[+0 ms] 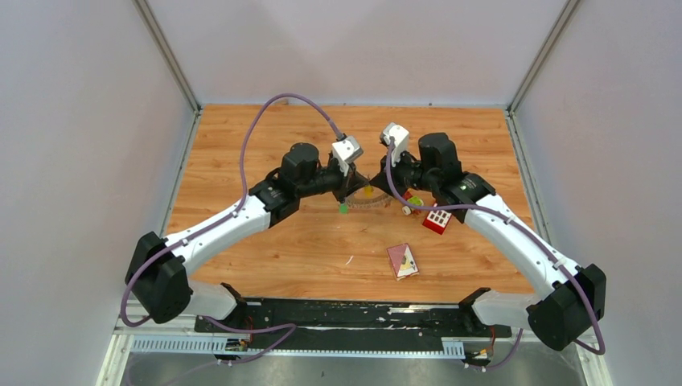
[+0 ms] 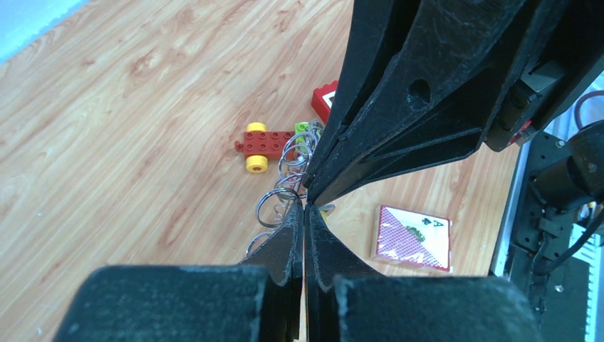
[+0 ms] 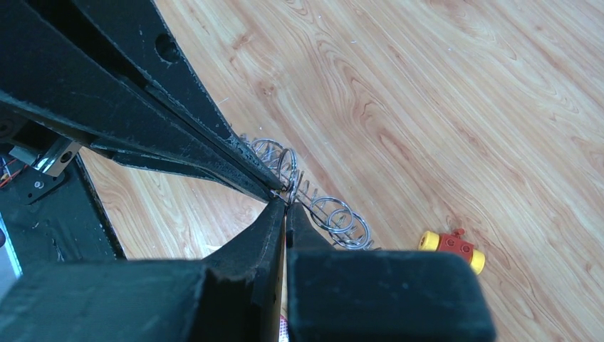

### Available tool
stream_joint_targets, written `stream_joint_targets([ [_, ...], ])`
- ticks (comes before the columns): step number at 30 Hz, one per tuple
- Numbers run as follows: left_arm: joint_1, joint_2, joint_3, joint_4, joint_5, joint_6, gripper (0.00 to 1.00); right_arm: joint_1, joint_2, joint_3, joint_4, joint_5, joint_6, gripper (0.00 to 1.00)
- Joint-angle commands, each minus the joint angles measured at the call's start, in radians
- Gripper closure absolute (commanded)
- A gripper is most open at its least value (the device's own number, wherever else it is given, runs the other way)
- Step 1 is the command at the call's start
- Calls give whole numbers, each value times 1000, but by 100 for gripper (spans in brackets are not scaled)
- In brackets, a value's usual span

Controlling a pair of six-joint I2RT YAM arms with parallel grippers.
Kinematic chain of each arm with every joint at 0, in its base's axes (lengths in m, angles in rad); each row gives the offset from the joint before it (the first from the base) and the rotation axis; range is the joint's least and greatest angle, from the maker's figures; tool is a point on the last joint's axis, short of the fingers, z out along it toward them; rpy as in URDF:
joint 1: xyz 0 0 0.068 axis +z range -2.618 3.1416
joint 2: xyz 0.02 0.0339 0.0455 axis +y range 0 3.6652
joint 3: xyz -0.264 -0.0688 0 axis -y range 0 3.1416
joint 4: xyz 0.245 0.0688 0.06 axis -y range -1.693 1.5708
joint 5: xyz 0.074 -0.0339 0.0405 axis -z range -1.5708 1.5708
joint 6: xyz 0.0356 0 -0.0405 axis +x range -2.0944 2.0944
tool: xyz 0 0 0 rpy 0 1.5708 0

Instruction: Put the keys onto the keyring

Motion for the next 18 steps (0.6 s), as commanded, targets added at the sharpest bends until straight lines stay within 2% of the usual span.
stream_joint_targets([
  [1,6,-30,-12,-45,-129,96,100,-10,-47,18,38,-73,-12,100],
  [18,-15,-35,-8,-80,-246,149,100,-48,5,62,-5,-162,19,100],
])
